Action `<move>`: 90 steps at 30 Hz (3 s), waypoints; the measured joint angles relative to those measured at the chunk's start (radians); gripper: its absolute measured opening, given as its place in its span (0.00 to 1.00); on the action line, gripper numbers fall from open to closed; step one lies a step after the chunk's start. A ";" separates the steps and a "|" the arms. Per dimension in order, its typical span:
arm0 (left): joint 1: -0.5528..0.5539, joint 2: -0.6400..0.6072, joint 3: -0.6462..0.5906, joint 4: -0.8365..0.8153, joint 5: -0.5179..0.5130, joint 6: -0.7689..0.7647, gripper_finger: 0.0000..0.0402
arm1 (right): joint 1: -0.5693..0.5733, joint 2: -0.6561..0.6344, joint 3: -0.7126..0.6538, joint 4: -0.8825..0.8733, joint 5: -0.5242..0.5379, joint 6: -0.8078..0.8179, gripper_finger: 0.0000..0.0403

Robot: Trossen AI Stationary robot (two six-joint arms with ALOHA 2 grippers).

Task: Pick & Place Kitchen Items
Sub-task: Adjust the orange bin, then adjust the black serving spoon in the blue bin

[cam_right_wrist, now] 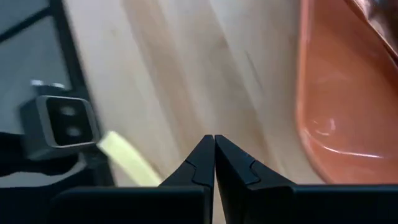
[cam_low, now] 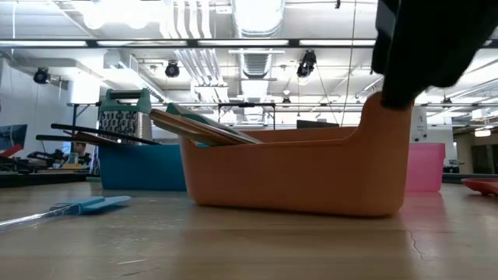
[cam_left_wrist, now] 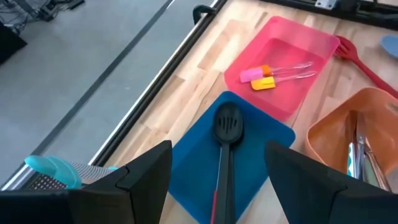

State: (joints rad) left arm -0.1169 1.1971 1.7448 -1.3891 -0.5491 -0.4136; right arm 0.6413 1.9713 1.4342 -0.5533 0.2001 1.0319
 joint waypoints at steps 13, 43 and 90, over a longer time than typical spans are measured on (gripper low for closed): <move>0.000 0.035 -0.001 0.000 0.001 0.014 0.65 | -0.070 0.013 -0.003 -0.133 0.005 -0.051 0.02; 0.000 0.047 -0.001 -0.146 0.049 -0.111 0.64 | -0.101 -0.132 -0.076 -0.147 0.074 -0.069 0.02; 0.222 0.428 -0.492 0.307 0.444 0.252 0.64 | -0.209 -1.026 -0.131 -0.673 0.486 -0.228 0.02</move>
State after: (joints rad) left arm 0.1052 1.6247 1.2527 -1.0817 -0.1050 -0.1614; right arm 0.4324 0.9453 1.3033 -1.2263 0.6857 0.8043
